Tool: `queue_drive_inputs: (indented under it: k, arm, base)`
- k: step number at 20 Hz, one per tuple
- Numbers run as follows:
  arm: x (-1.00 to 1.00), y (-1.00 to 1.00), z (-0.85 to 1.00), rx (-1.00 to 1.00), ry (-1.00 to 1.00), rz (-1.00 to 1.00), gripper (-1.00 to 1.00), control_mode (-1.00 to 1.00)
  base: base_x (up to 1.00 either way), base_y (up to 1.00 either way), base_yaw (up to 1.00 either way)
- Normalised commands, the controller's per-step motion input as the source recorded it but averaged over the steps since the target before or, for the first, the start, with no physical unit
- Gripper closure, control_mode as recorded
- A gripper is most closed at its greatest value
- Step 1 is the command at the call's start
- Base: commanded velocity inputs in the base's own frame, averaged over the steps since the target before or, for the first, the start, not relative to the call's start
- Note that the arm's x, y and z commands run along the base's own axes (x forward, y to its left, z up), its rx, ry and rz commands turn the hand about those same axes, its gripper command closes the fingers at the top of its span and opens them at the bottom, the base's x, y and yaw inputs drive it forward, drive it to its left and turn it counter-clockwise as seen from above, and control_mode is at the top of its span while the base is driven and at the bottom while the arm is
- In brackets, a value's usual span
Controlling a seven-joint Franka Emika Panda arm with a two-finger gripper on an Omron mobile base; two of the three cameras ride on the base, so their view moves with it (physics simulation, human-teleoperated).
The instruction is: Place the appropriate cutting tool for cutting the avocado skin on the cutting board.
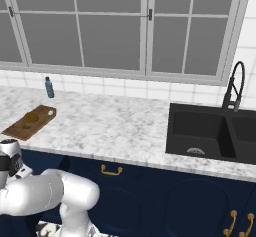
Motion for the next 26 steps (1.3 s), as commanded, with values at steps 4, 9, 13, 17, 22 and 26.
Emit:
queue_drive_inputs:
  k: [4, 9, 13, 17, 22, 26]
  arm:
    - [0.14, -0.24, -0.36, 0.00, 0.00, -0.03, -1.00, -1.00]
    - [0.11, -0.22, -0.40, 0.00, 0.00, 0.00, -1.00, -1.00]
    - [0.01, -0.05, -0.54, 0.00, 0.00, 0.00, -1.00, -1.00]
    - [-0.24, 0.00, -0.69, 0.00, 0.00, 0.00, -1.00, -1.00]
    - [-0.61, 0.00, -0.71, 0.03, 0.00, 0.00, -1.00, -1.00]
    - [-0.89, 0.00, -0.79, 0.13, 0.00, 0.02, -1.00, -1.00]
  base:
    - [0.00, 0.00, 0.00]
    - [0.00, 0.00, 0.00]
    - [0.00, 0.00, 0.00]
    - [0.00, 0.00, 0.00]
    - [0.00, 0.00, 0.00]
    - [0.00, 0.00, 0.00]
